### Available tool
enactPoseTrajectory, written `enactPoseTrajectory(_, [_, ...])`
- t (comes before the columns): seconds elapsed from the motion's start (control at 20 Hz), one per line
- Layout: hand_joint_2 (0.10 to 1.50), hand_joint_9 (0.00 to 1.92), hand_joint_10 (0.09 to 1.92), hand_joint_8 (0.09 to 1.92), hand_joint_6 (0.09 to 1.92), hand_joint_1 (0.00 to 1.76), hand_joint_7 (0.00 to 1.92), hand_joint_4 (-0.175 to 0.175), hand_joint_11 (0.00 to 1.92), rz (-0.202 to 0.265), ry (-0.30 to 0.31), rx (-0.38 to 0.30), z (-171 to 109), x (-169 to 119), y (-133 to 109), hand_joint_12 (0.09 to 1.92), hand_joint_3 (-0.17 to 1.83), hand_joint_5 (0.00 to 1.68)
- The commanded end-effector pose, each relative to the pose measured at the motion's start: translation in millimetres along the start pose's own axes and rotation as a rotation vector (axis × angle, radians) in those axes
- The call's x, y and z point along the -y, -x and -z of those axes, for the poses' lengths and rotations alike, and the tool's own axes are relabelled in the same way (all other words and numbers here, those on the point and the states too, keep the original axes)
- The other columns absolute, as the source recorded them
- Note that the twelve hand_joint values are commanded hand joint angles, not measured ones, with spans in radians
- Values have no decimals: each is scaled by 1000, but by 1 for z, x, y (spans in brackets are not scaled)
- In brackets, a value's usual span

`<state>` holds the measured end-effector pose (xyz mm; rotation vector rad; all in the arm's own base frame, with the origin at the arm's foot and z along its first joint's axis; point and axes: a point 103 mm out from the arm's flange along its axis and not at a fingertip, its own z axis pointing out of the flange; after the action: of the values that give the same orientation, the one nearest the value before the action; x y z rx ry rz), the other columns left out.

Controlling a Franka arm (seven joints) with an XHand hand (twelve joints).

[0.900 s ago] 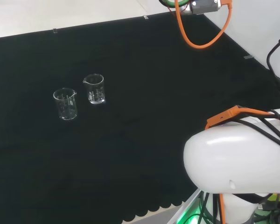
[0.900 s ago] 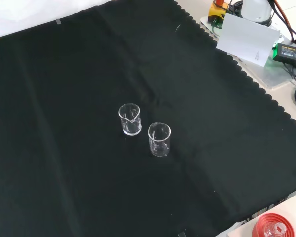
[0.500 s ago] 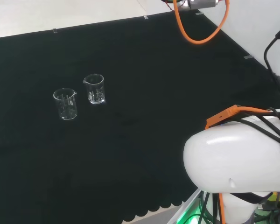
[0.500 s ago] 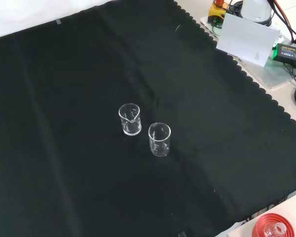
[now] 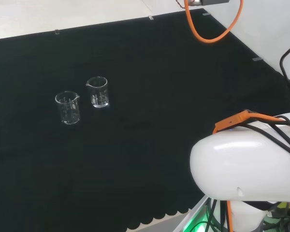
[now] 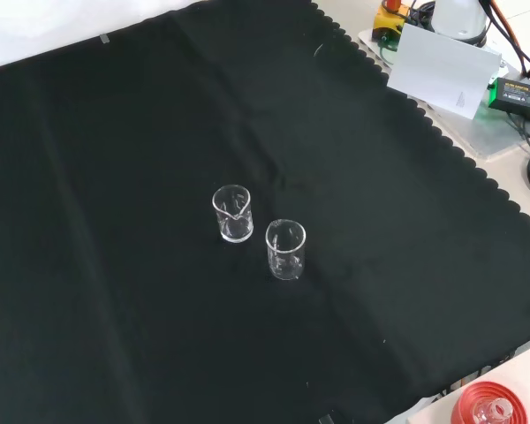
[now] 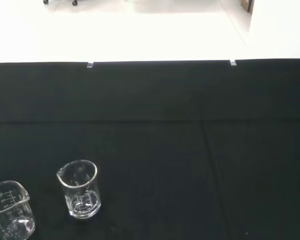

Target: Pick up the beaker on the right.

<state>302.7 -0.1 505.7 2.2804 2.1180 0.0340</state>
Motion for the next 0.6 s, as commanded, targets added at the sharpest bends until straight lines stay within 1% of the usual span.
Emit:
enactPoseTrajectory(0.05, [1254, 428, 87, 87, 87, 289, 316, -62, 0, -41, -56, -15, -32, -10, 15, 991, 155, 301])
enactPoseTrajectory(0.3, [1223, 427, 87, 87, 87, 335, 317, -65, 0, -55, -69, -25, -57, -17, 15, 993, 144, 299])
enactPoseTrajectory(0.4, [1212, 427, 87, 87, 87, 355, 318, -66, 0, -53, -71, -28, -69, -22, 14, 995, 140, 299])
enactPoseTrajectory(0.6, [1190, 426, 87, 87, 87, 387, 322, -66, 0, -44, -84, -52, -94, -44, 11, 999, 134, 298])
